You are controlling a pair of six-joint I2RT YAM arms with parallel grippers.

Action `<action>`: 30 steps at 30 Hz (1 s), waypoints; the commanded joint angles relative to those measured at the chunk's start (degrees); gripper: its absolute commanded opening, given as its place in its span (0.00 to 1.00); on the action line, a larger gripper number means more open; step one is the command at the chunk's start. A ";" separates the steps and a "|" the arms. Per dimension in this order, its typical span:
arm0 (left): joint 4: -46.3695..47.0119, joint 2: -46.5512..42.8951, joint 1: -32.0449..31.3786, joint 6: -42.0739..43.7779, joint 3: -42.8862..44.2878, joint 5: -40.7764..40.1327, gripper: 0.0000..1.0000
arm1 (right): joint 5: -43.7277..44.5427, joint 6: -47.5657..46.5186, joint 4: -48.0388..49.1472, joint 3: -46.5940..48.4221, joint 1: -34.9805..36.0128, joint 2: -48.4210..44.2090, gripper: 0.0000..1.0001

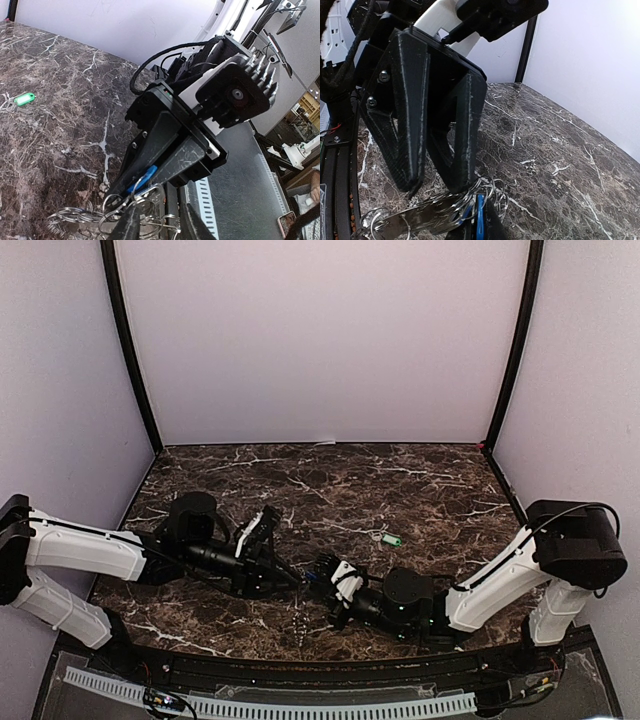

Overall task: Remove the keys from the keyring
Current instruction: Remove the hole in the key head from the split of the keyring.

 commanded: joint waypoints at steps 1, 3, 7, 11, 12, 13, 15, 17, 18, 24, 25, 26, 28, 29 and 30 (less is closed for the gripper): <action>1.25 0.19 -0.04 0.80 0.46 -4.33 0.30 | -2.51 0.66 6.61 0.31 0.61 -0.66 0.00; 1.05 -0.18 -0.04 1.14 0.31 -5.29 0.30 | -2.56 0.73 6.63 0.42 0.63 -0.53 0.00; 0.45 -0.75 -0.04 1.57 0.13 -5.96 0.32 | -2.64 0.76 6.61 0.47 0.63 -0.37 0.00; -0.27 -0.52 -0.13 1.88 0.22 -6.10 0.32 | -2.57 0.58 6.77 0.60 0.65 -0.39 0.00; -0.36 -0.58 -0.13 2.06 0.13 -6.52 0.32 | -2.57 0.51 6.81 0.60 0.63 -0.37 0.00; -0.45 -0.66 -0.13 2.11 0.11 -6.64 0.32 | -2.60 0.49 6.82 0.61 0.63 -0.40 0.00; -0.32 -0.85 -0.18 2.17 0.18 -5.74 0.32 | -2.55 0.55 6.81 0.57 0.63 -0.29 0.00; 0.61 -1.15 -0.41 2.10 -0.19 -3.73 0.32 | -2.45 0.62 6.85 0.59 0.63 -0.22 0.00; 1.31 -1.28 -0.64 2.12 -0.42 -3.00 0.32 | -2.36 0.64 6.89 0.62 0.61 -0.19 0.00; -0.45 -0.30 -1.73 3.67 0.33 -2.62 0.32 | -2.30 0.57 7.34 0.49 0.63 -0.22 0.00; -0.80 -0.17 -1.94 3.89 0.47 -2.74 0.32 | -2.18 0.54 7.37 0.46 0.65 -0.21 0.00; -1.00 -0.08 -2.09 4.02 0.54 -2.78 0.30 | -2.15 0.57 7.50 0.41 0.64 -0.30 0.00; -1.35 0.02 -2.39 4.34 0.59 -2.77 0.27 | -1.91 0.66 7.49 0.36 0.59 -0.36 0.00; -1.54 -0.03 -2.58 4.46 0.55 -2.87 0.25 | -1.56 0.66 7.56 0.27 0.55 -0.36 0.00; -1.68 -0.13 -2.66 4.53 0.56 -2.95 0.22 | -1.40 0.66 7.59 0.18 0.54 -0.48 0.00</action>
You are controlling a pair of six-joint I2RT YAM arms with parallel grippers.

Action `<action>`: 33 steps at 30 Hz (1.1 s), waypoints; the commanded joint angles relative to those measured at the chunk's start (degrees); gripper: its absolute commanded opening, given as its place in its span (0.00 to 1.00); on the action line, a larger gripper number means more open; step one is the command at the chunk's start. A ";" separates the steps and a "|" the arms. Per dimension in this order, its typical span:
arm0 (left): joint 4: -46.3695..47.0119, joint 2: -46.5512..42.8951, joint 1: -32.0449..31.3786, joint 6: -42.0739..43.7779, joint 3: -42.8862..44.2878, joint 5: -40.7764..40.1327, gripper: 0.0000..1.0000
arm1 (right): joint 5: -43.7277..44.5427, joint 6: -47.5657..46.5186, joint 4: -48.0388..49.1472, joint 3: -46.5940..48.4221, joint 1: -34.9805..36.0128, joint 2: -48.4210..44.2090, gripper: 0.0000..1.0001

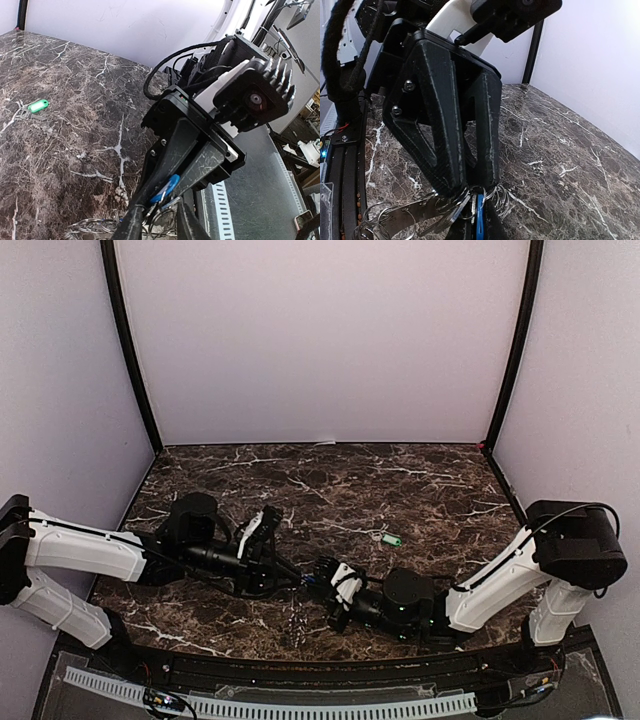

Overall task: Remove the keys from the keyring
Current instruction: Remove the hole in the key head from the split of the keyring.

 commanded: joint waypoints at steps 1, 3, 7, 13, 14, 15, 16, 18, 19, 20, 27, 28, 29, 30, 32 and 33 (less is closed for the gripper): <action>-1.89 -0.15 -1.39 1.52 0.37 0.84 0.21 | 0.46 0.22 7.49 0.24 0.50 -0.63 0.00; -1.97 -0.39 -1.50 1.56 0.17 0.95 0.18 | 0.76 0.37 7.77 -0.15 0.33 -0.82 0.00; -2.33 -0.94 -1.76 1.48 -0.60 1.37 0.15 | 1.20 1.09 7.72 -0.82 -0.26 -1.52 0.00; -2.05 -1.32 -2.52 1.30 -1.26 2.86 0.09 | 0.94 1.60 7.80 -1.14 -0.77 -1.74 0.00; -2.07 -1.32 -2.71 1.33 -1.27 3.78 0.06 | 0.85 1.69 7.87 -1.16 -0.81 -1.70 0.00; -2.07 -1.32 -2.87 1.30 -1.33 4.04 0.03 | 0.85 1.82 7.91 -1.23 -0.86 -1.67 0.00; -2.08 -1.39 -2.99 1.23 -1.31 4.10 0.00 | 0.84 2.01 8.17 -1.29 -0.92 -1.61 0.00; -1.95 -1.69 -3.02 0.96 -1.59 4.10 0.00 | 1.09 2.44 8.39 -1.56 -1.13 -1.70 0.00; -1.72 -1.94 -3.02 0.71 -1.99 3.83 0.00 | 1.14 2.69 8.45 -1.76 -1.17 -1.74 0.00; -0.87 -2.39 -3.02 0.26 -2.55 3.33 0.00 | 1.20 2.84 8.42 -2.02 -1.20 -1.92 0.00; 5.06 -7.14 -2.95 -5.11 -6.99 -8.31 0.02 | 0.30 2.86 4.09 -3.61 -1.19 -5.01 0.00; 5.69 -8.50 -2.87 -5.71 -7.67 -10.65 0.10 | -0.13 2.55 2.87 -3.47 -1.24 -5.75 0.00; 6.23 -9.78 -2.66 -5.95 -8.31 -12.42 0.20 | -0.60 2.25 1.72 -3.38 -1.18 -6.52 0.00; 6.66 -10.96 -2.36 -5.93 -8.72 -13.73 0.30 | -1.18 2.05 0.93 -3.35 -1.25 -7.10 0.00; 7.59 -12.08 -1.44 -5.78 -8.78 -13.91 0.47 | -2.77 1.90 -0.03 -3.26 -1.42 -8.16 0.00; 8.24 -11.82 -0.63 -6.37 -8.51 -12.58 0.52 | -4.16 1.94 -0.65 -2.93 -1.66 -8.49 0.00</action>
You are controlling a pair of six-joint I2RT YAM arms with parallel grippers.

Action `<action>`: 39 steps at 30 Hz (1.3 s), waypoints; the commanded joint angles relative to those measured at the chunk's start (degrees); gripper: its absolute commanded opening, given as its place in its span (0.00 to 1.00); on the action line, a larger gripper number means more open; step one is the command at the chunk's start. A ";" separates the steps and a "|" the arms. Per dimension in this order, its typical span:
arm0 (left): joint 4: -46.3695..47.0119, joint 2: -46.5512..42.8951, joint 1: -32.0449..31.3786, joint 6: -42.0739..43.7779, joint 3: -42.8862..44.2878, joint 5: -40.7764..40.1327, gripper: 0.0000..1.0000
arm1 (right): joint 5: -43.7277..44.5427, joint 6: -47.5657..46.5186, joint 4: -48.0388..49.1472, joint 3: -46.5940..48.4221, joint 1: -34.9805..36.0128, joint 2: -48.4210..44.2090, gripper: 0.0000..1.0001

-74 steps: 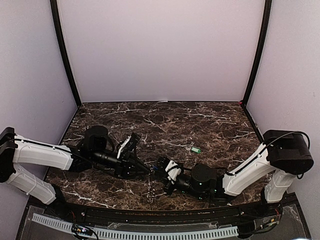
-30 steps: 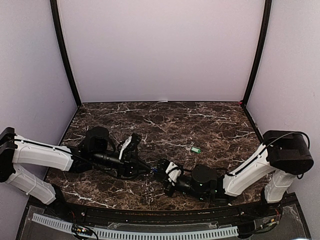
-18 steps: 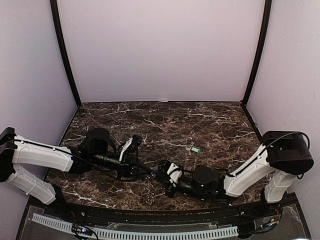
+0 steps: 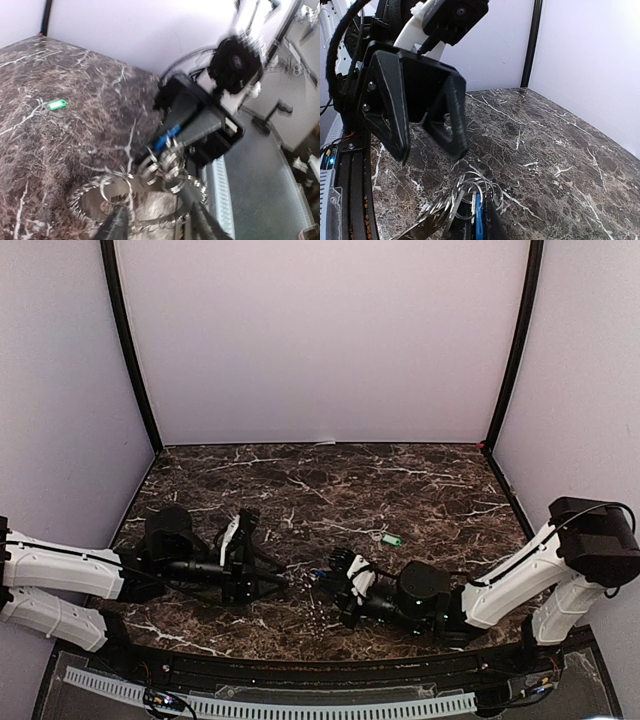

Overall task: Remove the keys from the keyring
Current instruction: Remove the hole in the key head from the split of the keyring.

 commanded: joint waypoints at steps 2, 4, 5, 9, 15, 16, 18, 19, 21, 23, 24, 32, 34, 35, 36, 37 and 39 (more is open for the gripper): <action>7.01 -0.25 3.49 -3.89 0.53 2.11 0.55 | -6.96 0.86 -2.31 1.65 -1.52 -2.85 0.00; 10.40 1.11 4.22 -6.35 0.80 6.91 0.56 | -9.81 2.14 -2.42 2.39 -2.42 -4.59 0.00; 11.55 1.56 4.26 -6.85 0.94 8.66 0.54 | -10.85 2.75 -2.40 2.70 -2.83 -5.14 0.00; 9.28 2.99 4.26 -7.57 4.20 15.70 0.40 | -11.05 3.93 -5.11 5.30 -3.96 -5.88 0.00; 8.91 2.44 4.26 -10.82 5.11 17.73 0.42 | -9.06 3.89 -9.10 9.35 -5.07 -4.32 0.00; 8.13 2.43 4.26 -11.27 5.39 17.45 0.42 | -8.91 3.82 -9.44 9.85 -5.16 -3.97 0.00; 6.55 2.41 4.26 -12.61 5.54 15.43 0.45 | -8.95 3.62 -9.90 10.85 -5.31 -3.69 0.00; 5.64 2.23 4.26 -13.19 5.54 14.35 0.47 | -9.08 3.55 -10.16 11.33 -5.31 -3.68 0.00; 4.49 2.00 4.39 -14.14 5.55 13.10 0.49 | -9.44 3.38 -10.24 11.84 -5.40 -2.99 0.00; 4.47 1.99 4.52 -15.43 5.58 12.77 0.49 | -9.65 3.26 -10.08 12.18 -5.41 -1.98 0.00; 4.60 1.99 4.59 -16.01 5.57 12.43 0.50 | -9.80 3.25 -9.95 12.39 -5.47 -1.86 0.00; 4.37 2.49 5.32 -17.90 5.81 9.49 0.50 | -11.61 3.60 -8.14 12.07 -5.50 -1.03 0.00; 3.82 2.32 5.43 -18.08 5.49 8.26 0.50 | -11.97 3.71 -7.55 11.93 -5.49 -0.75 0.00; 3.70 2.15 5.53 -18.04 5.37 7.39 0.50 | -12.06 3.73 -7.45 12.01 -5.49 -0.72 0.00; 3.42 1.86 5.55 -18.04 5.15 6.62 0.50 | -12.23 3.76 -7.36 11.99 -5.48 -0.72 0.00; 3.20 1.61 5.58 -17.93 4.95 6.11 0.50 | -12.48 3.84 -7.16 11.95 -5.53 -0.70 0.00; 3.09 1.33 5.58 -17.69 4.77 5.52 0.50 | -13.03 3.95 -6.66 11.76 -5.51 -0.61 0.00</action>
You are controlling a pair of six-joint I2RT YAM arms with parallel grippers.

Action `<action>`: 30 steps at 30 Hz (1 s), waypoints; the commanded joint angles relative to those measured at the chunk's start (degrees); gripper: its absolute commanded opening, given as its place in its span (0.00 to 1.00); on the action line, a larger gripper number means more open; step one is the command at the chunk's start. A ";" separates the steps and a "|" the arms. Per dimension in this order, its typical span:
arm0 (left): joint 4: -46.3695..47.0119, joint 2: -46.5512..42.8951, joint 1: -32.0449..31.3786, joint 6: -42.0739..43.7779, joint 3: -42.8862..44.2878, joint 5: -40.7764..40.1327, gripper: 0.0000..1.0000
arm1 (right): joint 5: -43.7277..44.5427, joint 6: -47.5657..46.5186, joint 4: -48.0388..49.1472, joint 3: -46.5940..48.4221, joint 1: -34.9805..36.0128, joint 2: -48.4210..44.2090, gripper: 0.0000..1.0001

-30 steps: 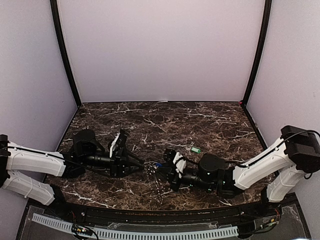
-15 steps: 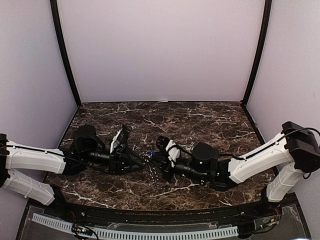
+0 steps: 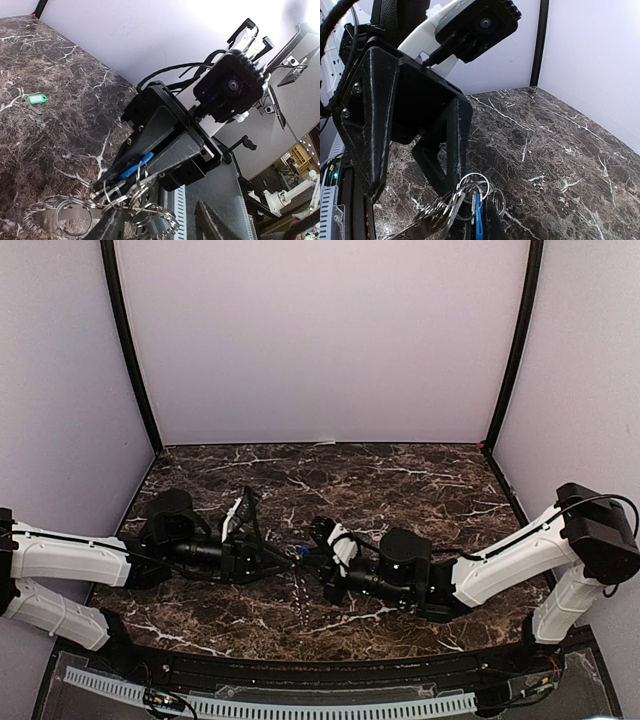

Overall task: Remove the keys from the keyring
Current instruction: Remove the hole in the key head from the split of the keyring.

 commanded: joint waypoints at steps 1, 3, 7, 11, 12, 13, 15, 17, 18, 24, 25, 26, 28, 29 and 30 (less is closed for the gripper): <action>0.00 -1.57 0.45 -0.11 0.28 -3.35 0.50 | -3.34 1.14 6.47 1.32 0.17 0.30 0.00; 1.66 -0.77 0.45 -0.39 0.12 -2.46 0.50 | -3.56 1.20 6.37 1.34 0.16 0.42 0.00; 3.37 1.26 0.45 -0.25 1.08 0.61 0.44 | -3.55 1.33 5.94 1.36 0.22 0.44 0.00; 4.05 2.19 0.45 -0.09 1.43 3.42 0.40 | -2.86 1.42 5.64 1.45 0.16 0.46 0.00; 4.22 2.36 0.45 -0.07 1.47 4.52 0.37 | -2.79 1.41 5.65 1.51 0.19 0.62 0.00; 4.37 2.48 0.41 -0.07 1.44 4.90 0.35 | -2.75 1.41 5.53 1.74 0.22 0.81 0.00; 4.45 2.67 0.44 0.00 1.49 4.85 0.32 | -2.71 1.34 5.11 2.19 0.22 1.28 0.00; 4.58 2.98 0.41 -0.03 1.57 4.87 0.28 | -2.61 1.29 4.56 2.79 0.21 1.72 0.00; 4.74 3.14 0.43 0.01 1.57 4.84 0.27 | -2.65 1.24 4.50 2.89 0.19 1.91 0.00; 5.77 3.89 0.45 -0.38 1.51 4.12 0.20 | -2.45 1.11 3.76 3.43 0.17 2.37 0.00; 5.84 3.99 0.45 -0.46 1.54 4.02 0.19 | -2.38 1.11 3.67 3.44 0.15 2.36 0.00; 6.10 4.12 0.45 -0.55 1.43 3.97 0.19 | -2.31 1.07 3.50 3.55 0.16 2.36 0.00; 6.14 4.26 0.45 -0.64 1.29 3.43 0.17 | -2.26 0.90 3.08 3.61 0.19 2.40 0.00; 6.28 4.27 0.45 -0.68 1.20 3.43 0.15 | -2.30 0.89 3.01 3.64 0.17 2.45 0.00; 6.37 4.27 0.42 -0.75 1.14 3.36 0.14 | -2.30 0.86 3.07 3.65 0.19 2.51 0.00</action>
